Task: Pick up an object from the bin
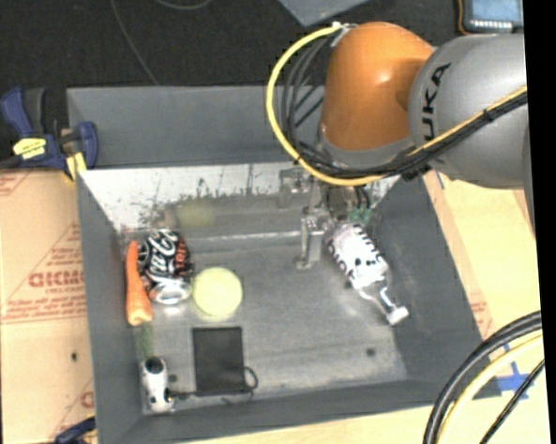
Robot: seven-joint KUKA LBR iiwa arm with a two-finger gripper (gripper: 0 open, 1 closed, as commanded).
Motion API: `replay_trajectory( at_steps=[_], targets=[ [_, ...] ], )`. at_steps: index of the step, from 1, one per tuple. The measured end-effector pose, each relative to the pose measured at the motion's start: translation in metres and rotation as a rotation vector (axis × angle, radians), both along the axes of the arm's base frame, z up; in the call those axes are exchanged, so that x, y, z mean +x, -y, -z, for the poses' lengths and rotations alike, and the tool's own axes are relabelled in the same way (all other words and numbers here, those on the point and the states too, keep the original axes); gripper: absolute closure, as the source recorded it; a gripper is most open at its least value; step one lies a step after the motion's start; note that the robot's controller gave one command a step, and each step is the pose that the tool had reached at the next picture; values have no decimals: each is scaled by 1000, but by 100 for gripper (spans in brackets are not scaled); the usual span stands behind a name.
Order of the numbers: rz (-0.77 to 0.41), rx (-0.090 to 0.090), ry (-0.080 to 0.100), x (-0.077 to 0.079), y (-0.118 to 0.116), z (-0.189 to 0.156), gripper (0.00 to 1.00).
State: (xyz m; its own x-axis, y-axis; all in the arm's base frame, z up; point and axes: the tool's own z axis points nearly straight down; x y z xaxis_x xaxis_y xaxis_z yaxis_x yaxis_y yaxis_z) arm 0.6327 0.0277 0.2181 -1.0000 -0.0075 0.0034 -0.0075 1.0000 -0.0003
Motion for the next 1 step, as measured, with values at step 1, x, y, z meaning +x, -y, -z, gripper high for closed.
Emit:
replay_trajectory(
  at_steps=[1],
  targets=[
    [0, 0, 8, 1, 0, -5, 0]
  ],
)
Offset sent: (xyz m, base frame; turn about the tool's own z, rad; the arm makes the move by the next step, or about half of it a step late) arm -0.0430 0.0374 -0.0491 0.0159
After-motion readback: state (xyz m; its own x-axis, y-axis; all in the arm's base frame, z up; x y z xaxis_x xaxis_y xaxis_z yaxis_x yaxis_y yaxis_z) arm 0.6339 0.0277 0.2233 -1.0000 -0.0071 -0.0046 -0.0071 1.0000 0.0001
